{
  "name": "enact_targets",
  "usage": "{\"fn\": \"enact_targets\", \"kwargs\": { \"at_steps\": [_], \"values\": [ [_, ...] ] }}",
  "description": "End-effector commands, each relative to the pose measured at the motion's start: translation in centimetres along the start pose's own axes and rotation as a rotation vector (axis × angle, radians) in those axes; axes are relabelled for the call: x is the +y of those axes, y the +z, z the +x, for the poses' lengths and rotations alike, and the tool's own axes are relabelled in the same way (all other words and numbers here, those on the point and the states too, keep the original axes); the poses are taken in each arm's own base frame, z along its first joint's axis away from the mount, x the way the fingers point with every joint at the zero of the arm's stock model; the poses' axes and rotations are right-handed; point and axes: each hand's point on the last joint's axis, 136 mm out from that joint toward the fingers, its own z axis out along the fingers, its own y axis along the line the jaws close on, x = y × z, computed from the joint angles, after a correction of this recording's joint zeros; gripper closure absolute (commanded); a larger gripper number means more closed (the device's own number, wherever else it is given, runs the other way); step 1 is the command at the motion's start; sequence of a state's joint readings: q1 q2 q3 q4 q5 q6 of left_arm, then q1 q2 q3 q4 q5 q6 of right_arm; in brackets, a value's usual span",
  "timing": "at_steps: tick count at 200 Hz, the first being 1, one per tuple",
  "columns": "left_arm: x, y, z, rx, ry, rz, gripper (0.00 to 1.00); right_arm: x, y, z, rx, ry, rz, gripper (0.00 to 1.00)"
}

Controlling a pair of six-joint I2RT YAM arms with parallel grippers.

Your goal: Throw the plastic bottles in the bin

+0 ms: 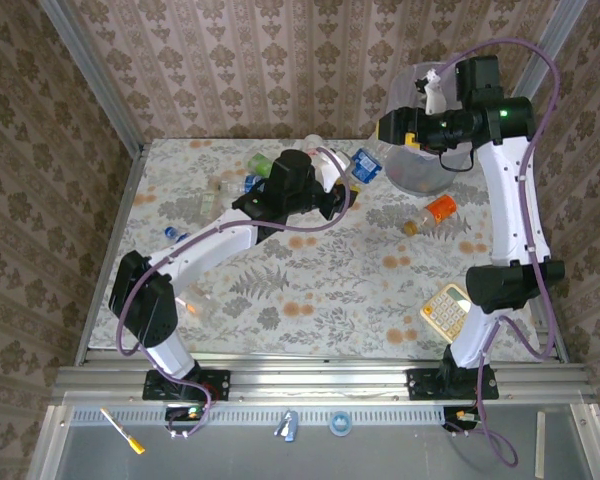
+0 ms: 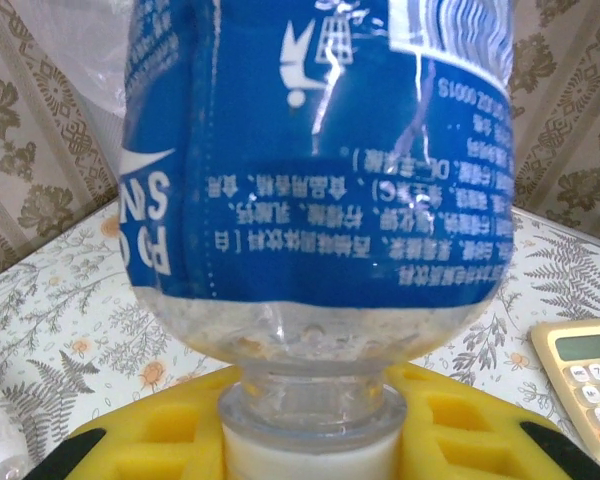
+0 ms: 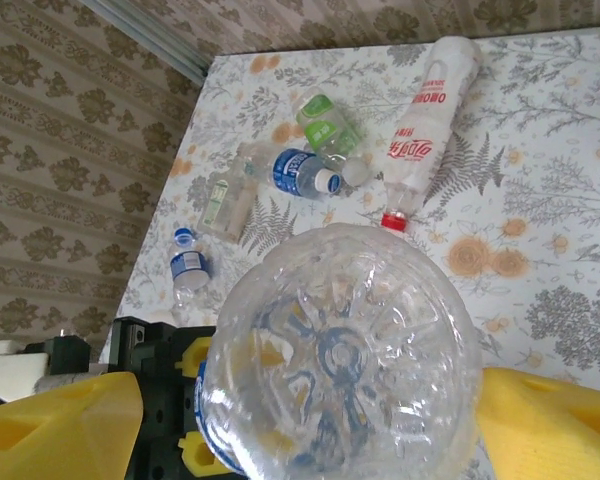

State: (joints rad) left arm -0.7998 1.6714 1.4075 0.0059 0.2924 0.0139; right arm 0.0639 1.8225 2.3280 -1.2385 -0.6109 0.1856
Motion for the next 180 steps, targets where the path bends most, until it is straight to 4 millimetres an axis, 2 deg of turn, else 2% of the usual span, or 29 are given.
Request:
{"fn": "enact_targets", "kwargs": {
  "at_steps": [1,48,120,145,160,174,180],
  "values": [
    [-1.21,-1.49,-2.99,-0.090,0.067,0.022,0.79,0.26,1.19,1.26,0.063,0.017,-0.032,0.15],
    [-1.31,-1.55,-3.51,-0.107,0.078,0.024,0.79,0.60,1.63,1.74,0.085,0.029,-0.063,0.28],
    [-1.86,-1.36,-3.63,-0.131,0.086,0.041,0.79,0.67,1.92,1.51,0.083,0.036,-0.078,0.38],
    [-2.01,-1.35,-3.56,-0.133,0.086,0.046,0.75,0.68,1.90,1.40,0.079,0.032,-0.077,0.42],
    [-1.95,-1.36,-3.54,-0.136,0.082,0.042,0.65,0.65,1.78,1.25,0.072,0.026,-0.070,0.44],
    [-1.62,-1.39,-3.51,-0.138,0.069,0.029,0.46,0.65,1.66,1.10,0.065,0.020,-0.063,0.46],
    [-1.37,-1.41,-3.49,-0.139,0.060,0.021,0.34,0.64,1.59,1.00,0.061,0.016,-0.060,0.48]
  ]
}}
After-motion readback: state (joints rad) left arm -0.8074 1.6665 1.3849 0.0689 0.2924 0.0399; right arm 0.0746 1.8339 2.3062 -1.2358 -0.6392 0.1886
